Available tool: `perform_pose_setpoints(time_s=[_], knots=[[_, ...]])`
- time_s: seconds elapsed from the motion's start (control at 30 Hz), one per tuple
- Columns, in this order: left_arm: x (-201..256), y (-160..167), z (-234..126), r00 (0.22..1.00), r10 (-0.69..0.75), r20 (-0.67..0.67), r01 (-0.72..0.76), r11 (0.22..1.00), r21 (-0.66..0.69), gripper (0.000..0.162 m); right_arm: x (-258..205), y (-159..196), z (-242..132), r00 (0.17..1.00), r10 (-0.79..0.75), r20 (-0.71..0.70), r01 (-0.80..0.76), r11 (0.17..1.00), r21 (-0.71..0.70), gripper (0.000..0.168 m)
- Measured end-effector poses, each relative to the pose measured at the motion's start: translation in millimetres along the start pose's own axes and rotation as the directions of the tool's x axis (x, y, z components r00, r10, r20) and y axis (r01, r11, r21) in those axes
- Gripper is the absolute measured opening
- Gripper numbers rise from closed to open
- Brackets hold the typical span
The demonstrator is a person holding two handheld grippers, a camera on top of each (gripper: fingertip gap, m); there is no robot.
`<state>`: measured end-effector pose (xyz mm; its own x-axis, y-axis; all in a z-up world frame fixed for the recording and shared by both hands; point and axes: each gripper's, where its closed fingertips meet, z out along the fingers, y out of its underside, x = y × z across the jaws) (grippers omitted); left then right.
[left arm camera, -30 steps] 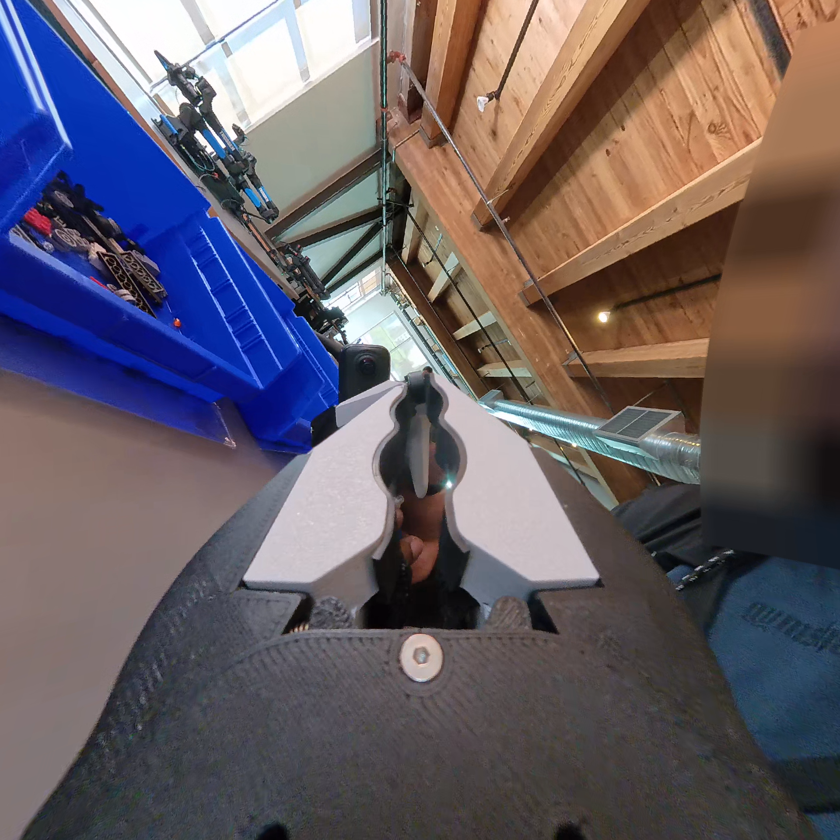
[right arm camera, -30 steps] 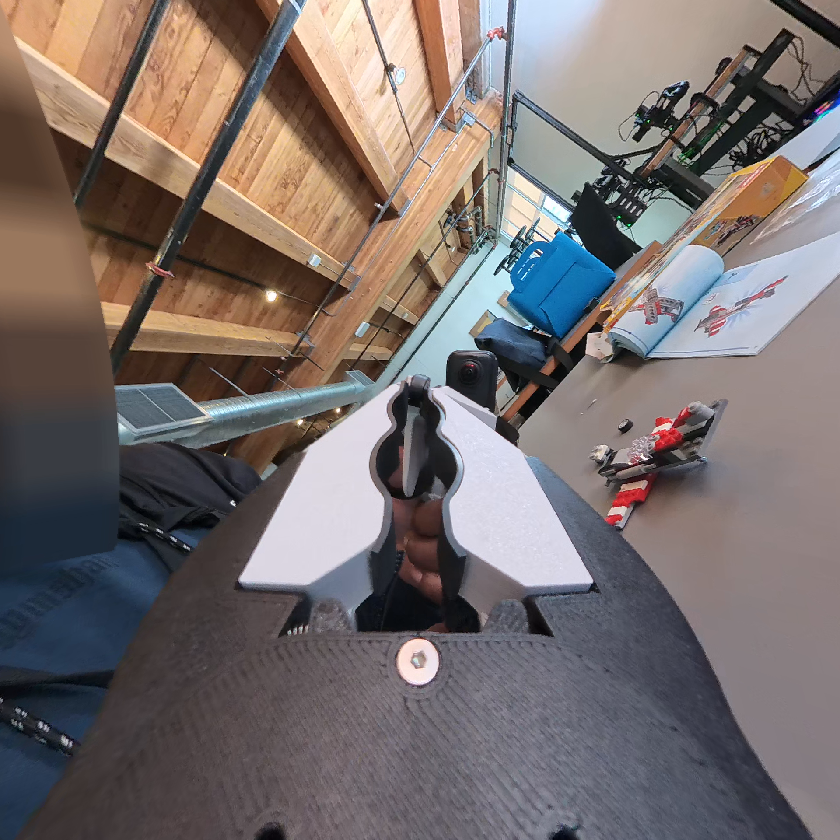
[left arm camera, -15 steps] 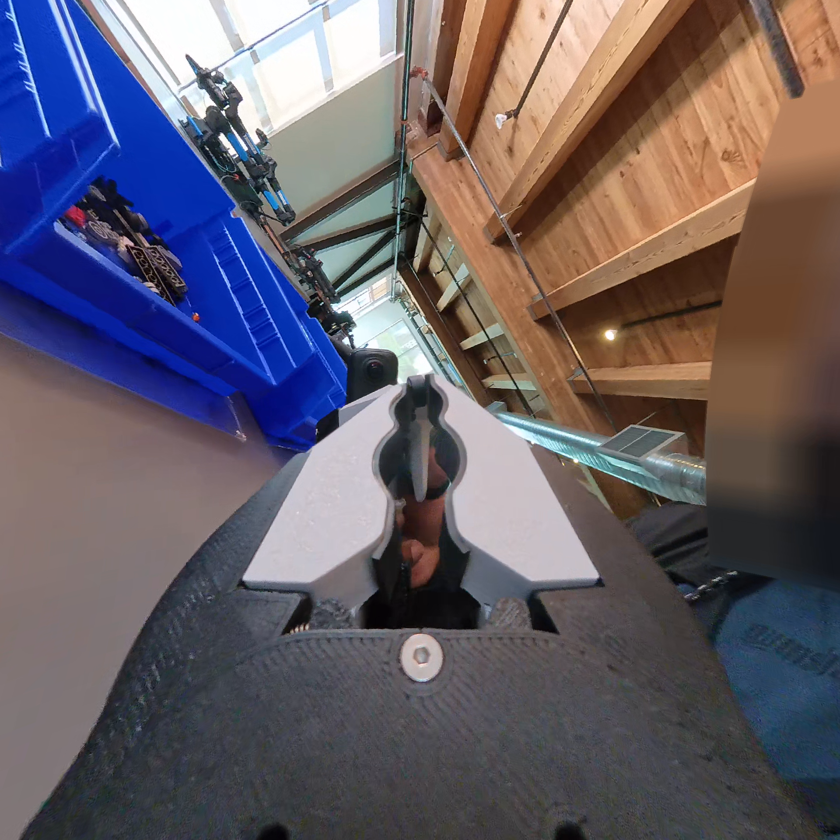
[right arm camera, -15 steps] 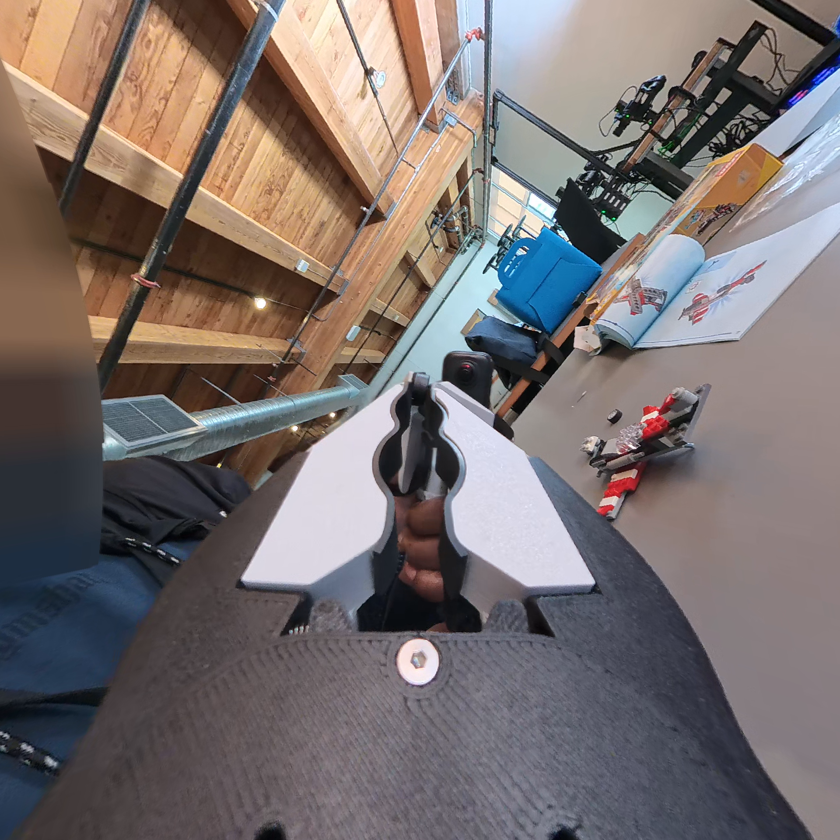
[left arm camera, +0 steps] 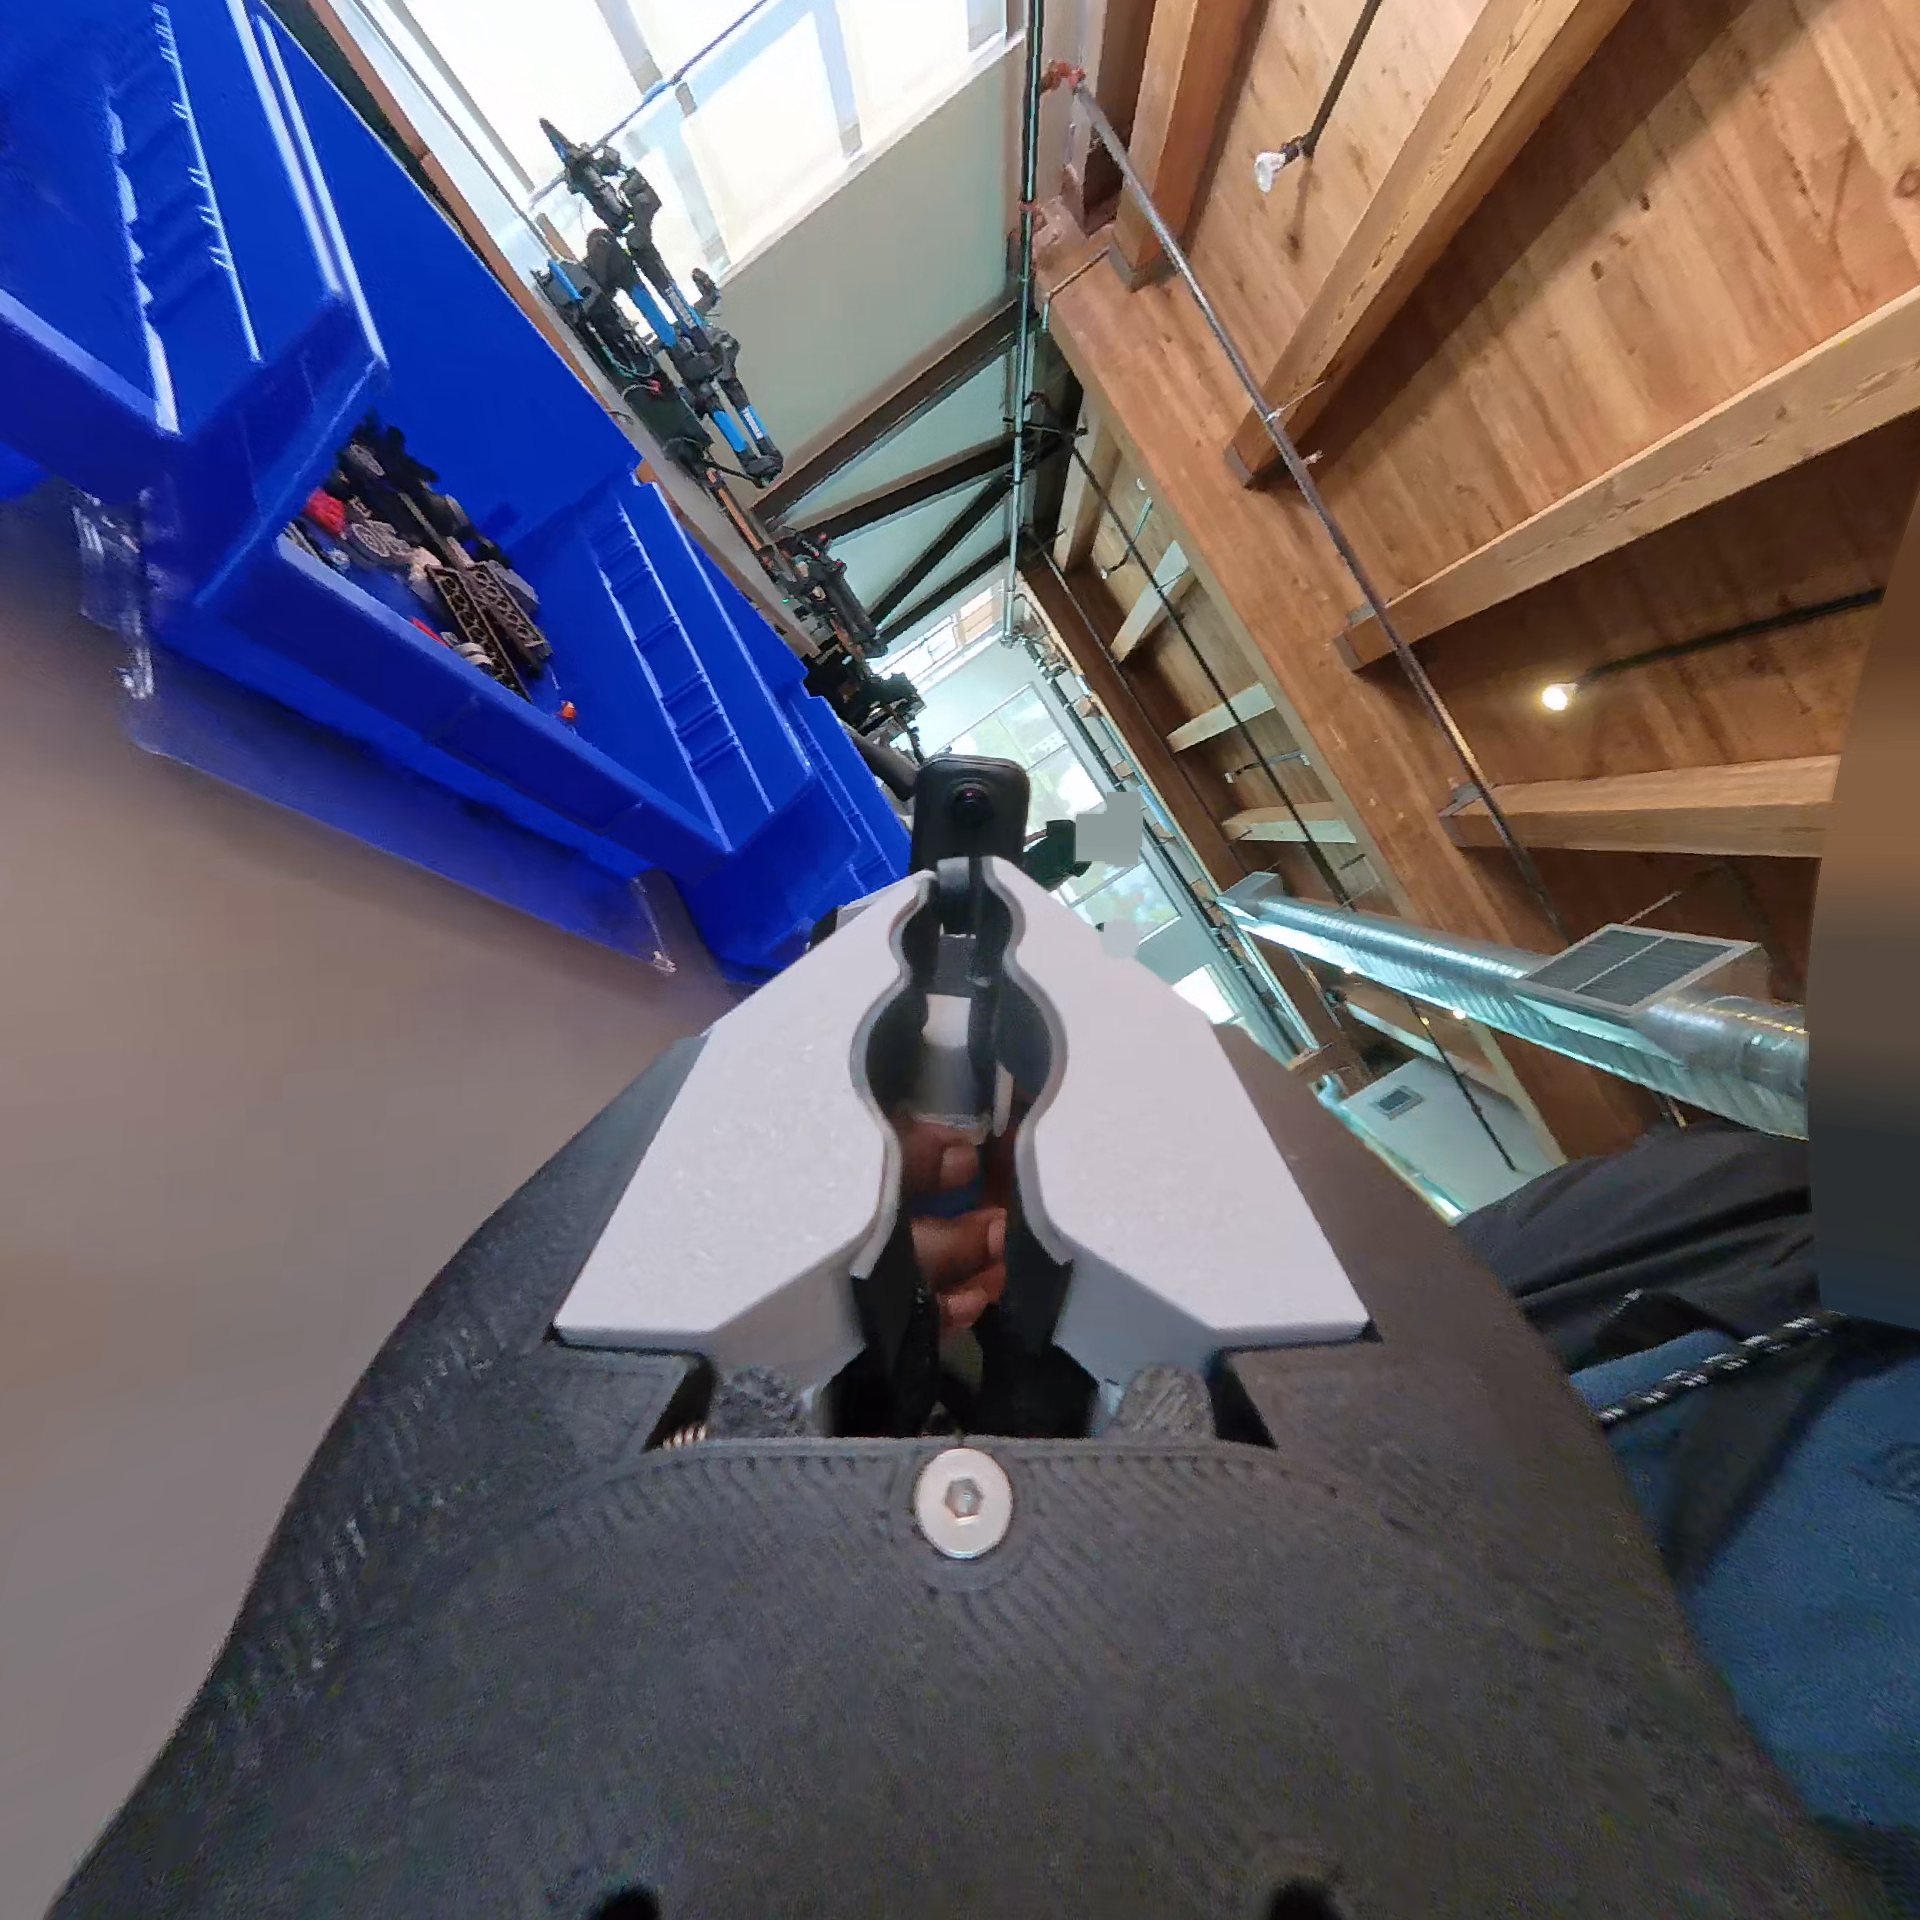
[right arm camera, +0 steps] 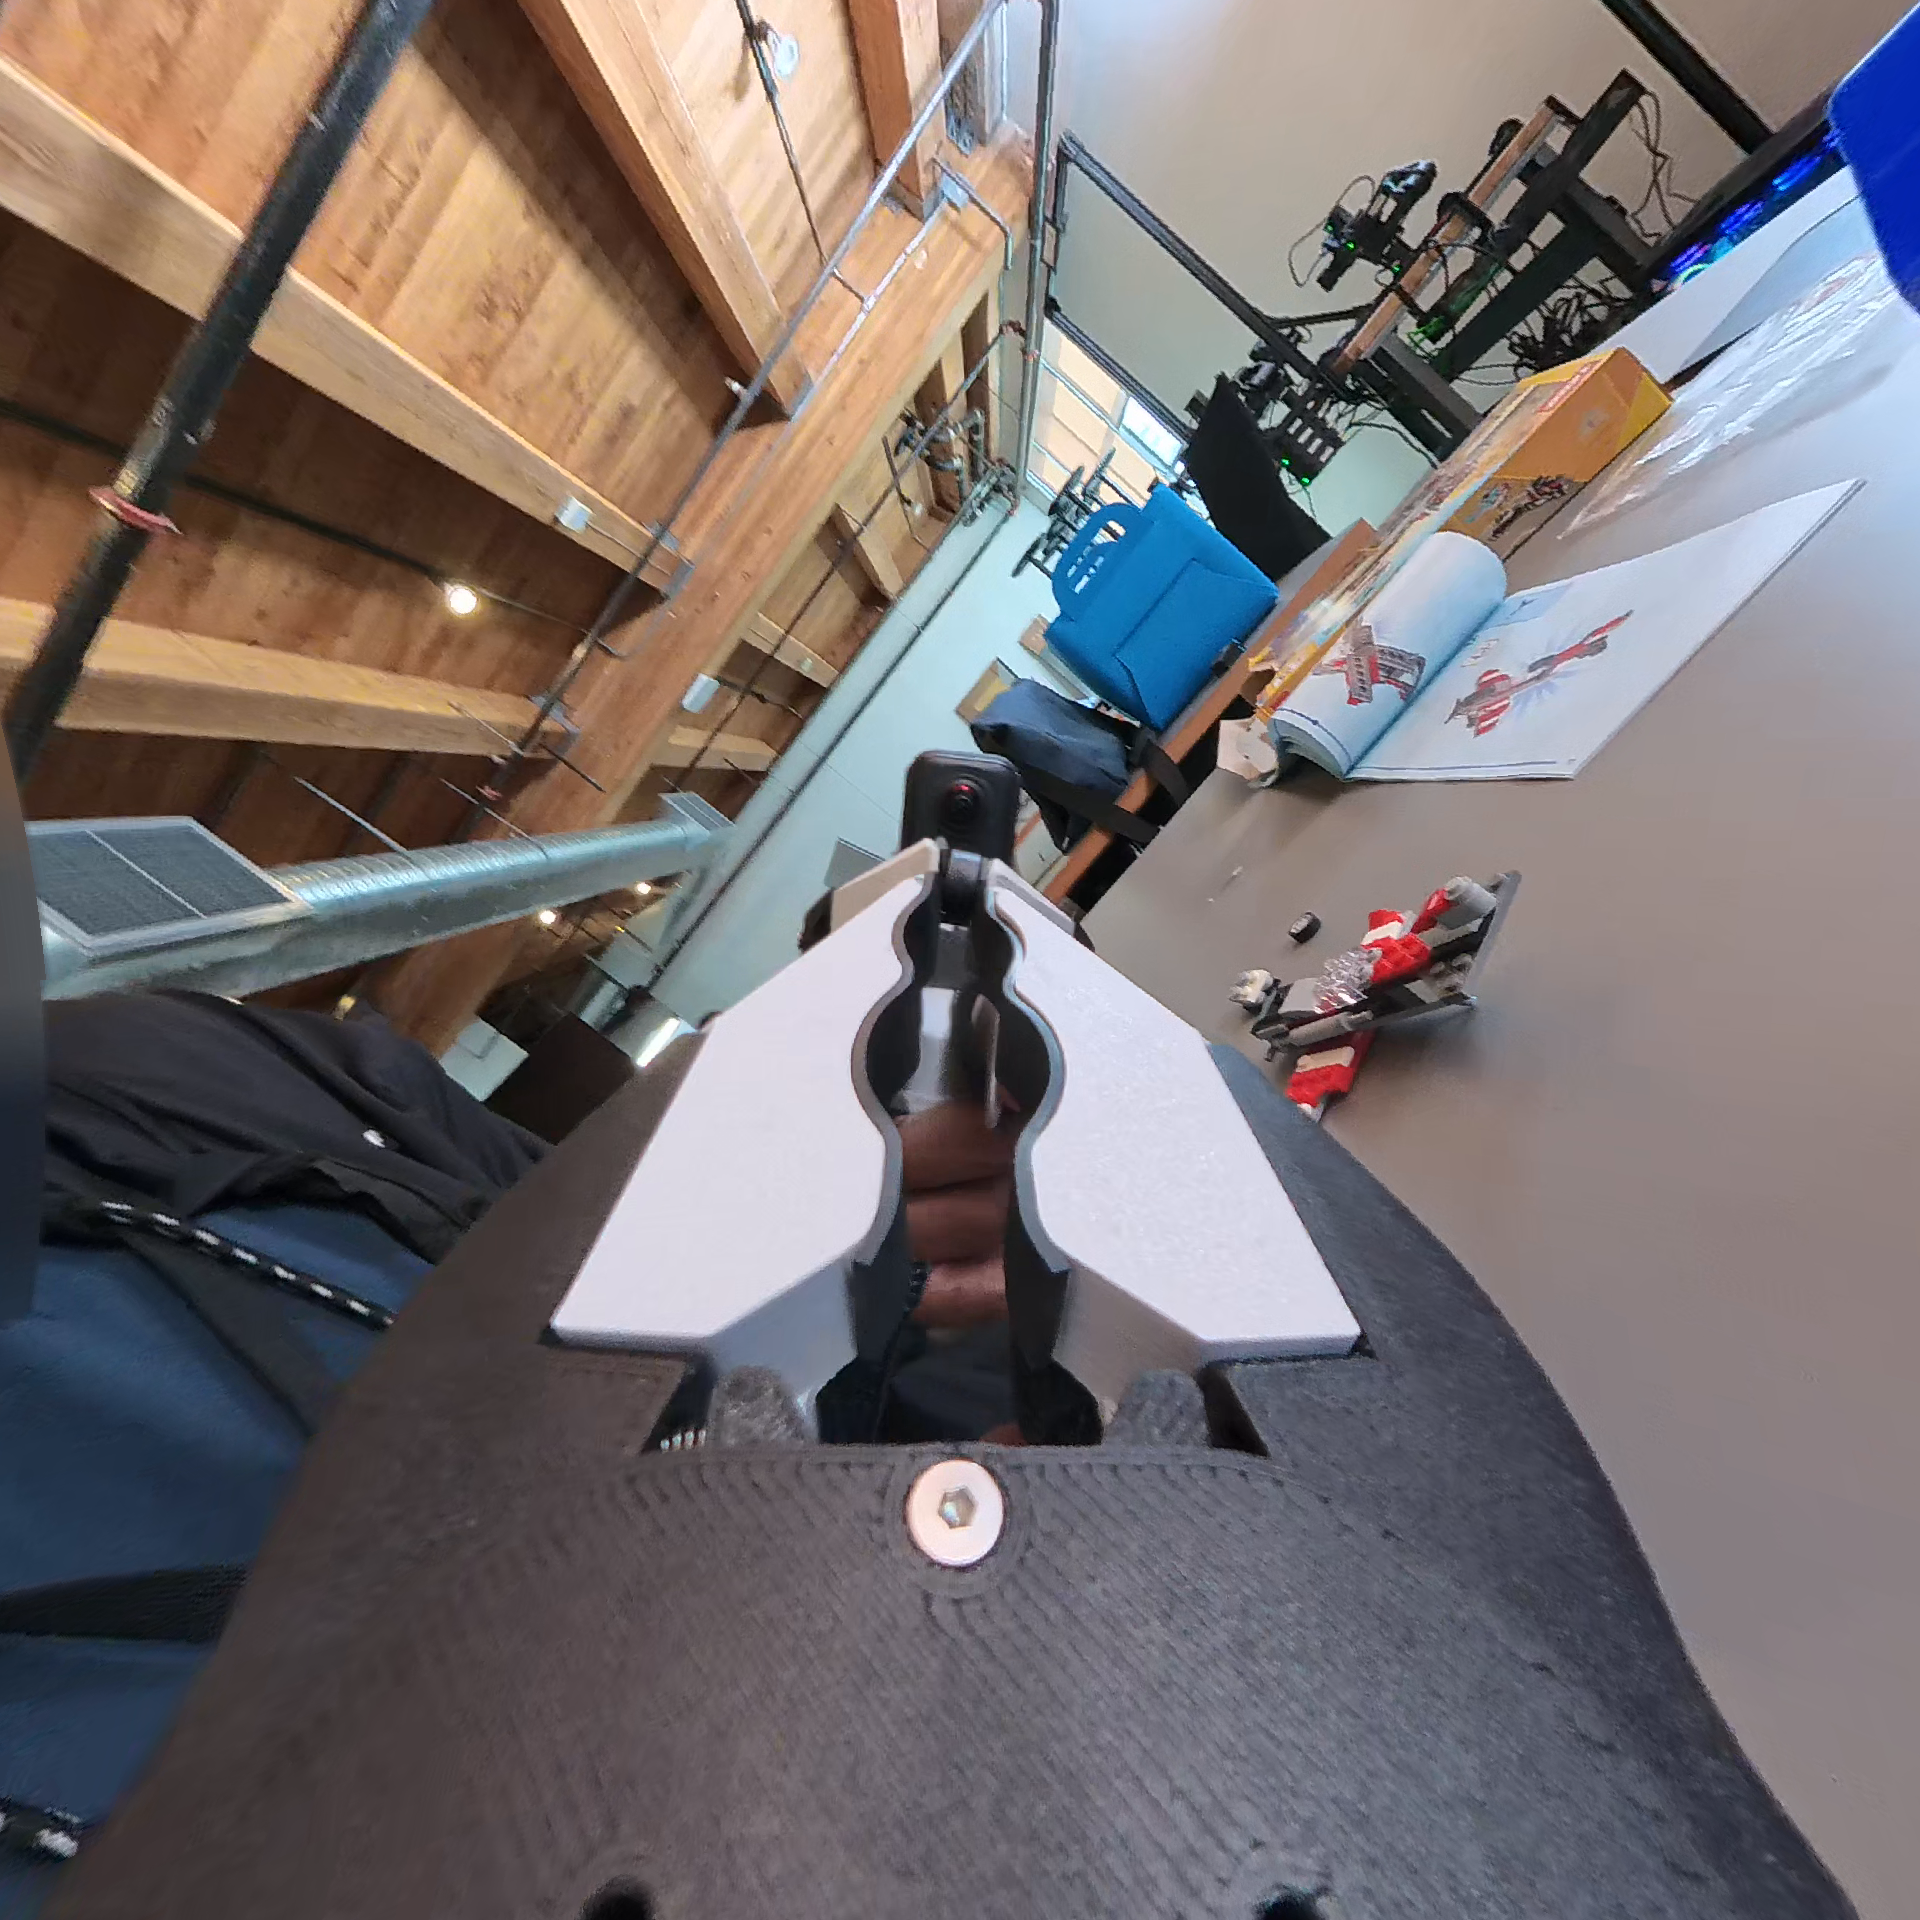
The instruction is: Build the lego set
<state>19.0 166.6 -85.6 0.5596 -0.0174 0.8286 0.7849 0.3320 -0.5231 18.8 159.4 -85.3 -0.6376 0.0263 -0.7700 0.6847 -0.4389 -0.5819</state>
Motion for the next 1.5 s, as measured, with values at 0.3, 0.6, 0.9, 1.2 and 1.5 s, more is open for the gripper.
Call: perform_pose_setpoints(time_s=[0.3,0.6,0.9,1.2,1.5], knots=[[-25,4,-14,0.966,0.093,0.24,-0.068,0.992,-0.111,0.005,3,-1,3,0.852,-0.496,-0.17,0.479,0.868,-0.129,0.023],[-28,11,-19,0.916,0.197,0.351,-0.121,0.967,-0.226,0.006,23,19,10,0.575,-0.789,-0.218,0.694,0.611,-0.382,0.027],[-32,16,-23,0.885,0.248,0.394,-0.141,0.949,-0.282,0.006,31,31,14,0.487,-0.852,-0.191,0.715,0.515,-0.473,0.015],[-61,-37,-127,0.654,0.528,0.542,-0.369,0.848,-0.381,0.035,28,25,10,0.562,-0.799,-0.213,0.684,0.594,-0.424,0.014],[-131,-37,-217,0.388,0.845,0.367,-0.343,0.502,-0.794,0.043,23,30,19,0.626,-0.758,-0.184,0.662,0.641,-0.389,0.014]])
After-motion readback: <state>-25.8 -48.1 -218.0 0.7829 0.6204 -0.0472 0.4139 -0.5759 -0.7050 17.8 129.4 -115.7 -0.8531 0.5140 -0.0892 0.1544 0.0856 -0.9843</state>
